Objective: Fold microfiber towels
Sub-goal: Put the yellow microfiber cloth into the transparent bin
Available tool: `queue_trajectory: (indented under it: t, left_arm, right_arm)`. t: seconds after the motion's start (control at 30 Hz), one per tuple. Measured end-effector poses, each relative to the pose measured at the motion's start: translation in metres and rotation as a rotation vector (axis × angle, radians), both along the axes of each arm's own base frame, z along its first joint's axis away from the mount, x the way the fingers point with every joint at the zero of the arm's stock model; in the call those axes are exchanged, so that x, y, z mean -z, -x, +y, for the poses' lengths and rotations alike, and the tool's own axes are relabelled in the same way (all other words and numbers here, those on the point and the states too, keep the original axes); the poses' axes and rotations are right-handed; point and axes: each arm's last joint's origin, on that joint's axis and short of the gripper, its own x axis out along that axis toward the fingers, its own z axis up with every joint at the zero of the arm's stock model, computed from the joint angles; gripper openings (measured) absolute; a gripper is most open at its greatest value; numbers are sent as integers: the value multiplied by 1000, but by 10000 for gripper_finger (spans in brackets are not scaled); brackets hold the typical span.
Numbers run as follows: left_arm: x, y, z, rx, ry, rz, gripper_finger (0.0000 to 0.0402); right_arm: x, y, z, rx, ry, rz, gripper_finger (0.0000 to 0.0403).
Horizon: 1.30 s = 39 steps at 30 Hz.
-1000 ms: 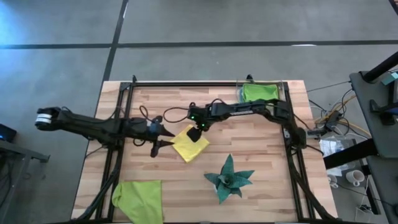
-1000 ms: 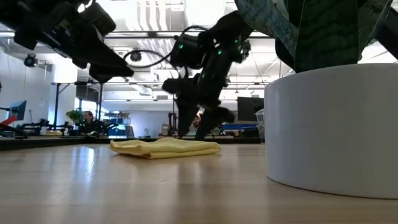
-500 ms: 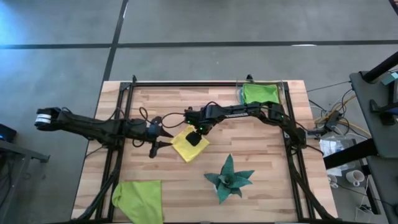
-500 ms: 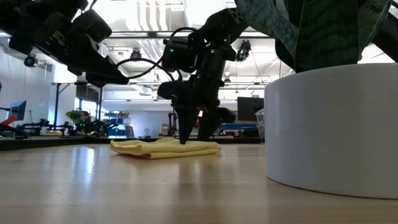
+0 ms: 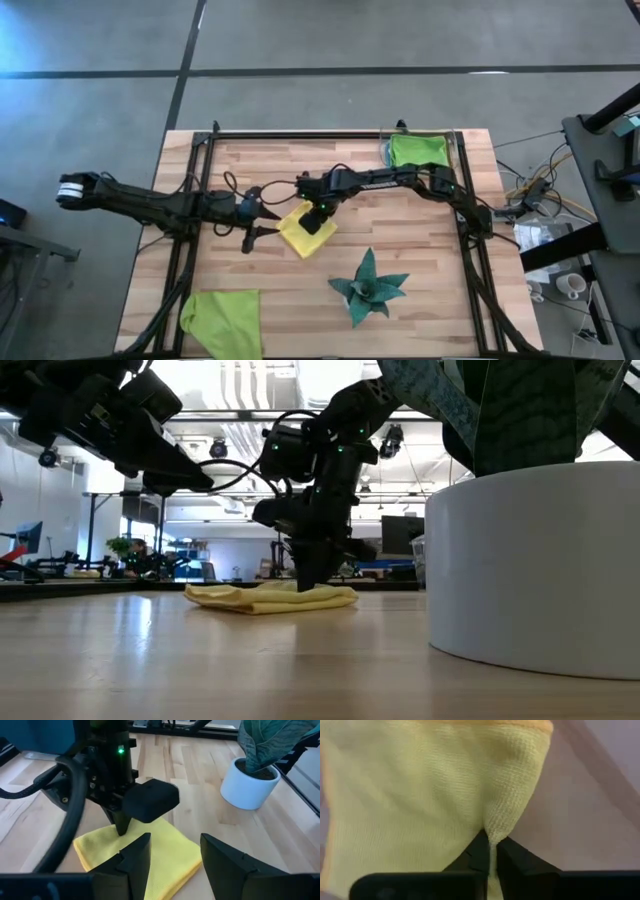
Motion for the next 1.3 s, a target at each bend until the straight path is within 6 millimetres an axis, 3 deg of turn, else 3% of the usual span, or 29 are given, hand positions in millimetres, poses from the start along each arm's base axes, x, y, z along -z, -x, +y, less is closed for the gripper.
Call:
queue_trajectory:
  t: [0.27,0.53,0.77,0.93,1.1,1.3]
  left_arm:
    - [0,0,0,-1,0,1,157]
    - [0,0,0,-1,0,2,157]
    - [0,0,0,-1,1,1,157]
    - [0,0,0,-1,1,5,157]
    - [1,0,0,-1,1,10,157]
    - [1,0,0,-1,1,10,157]
  right_arm:
    - [-27,4,-17,-12,7,77,14]
    - [-65,31,-75,110,213,294,14]
    - [-90,76,-138,262,338,539,13]
    - [-107,107,-173,382,321,545,13]
    - [-131,137,-189,479,320,508,13]
    - [-162,170,-188,544,331,457,13]
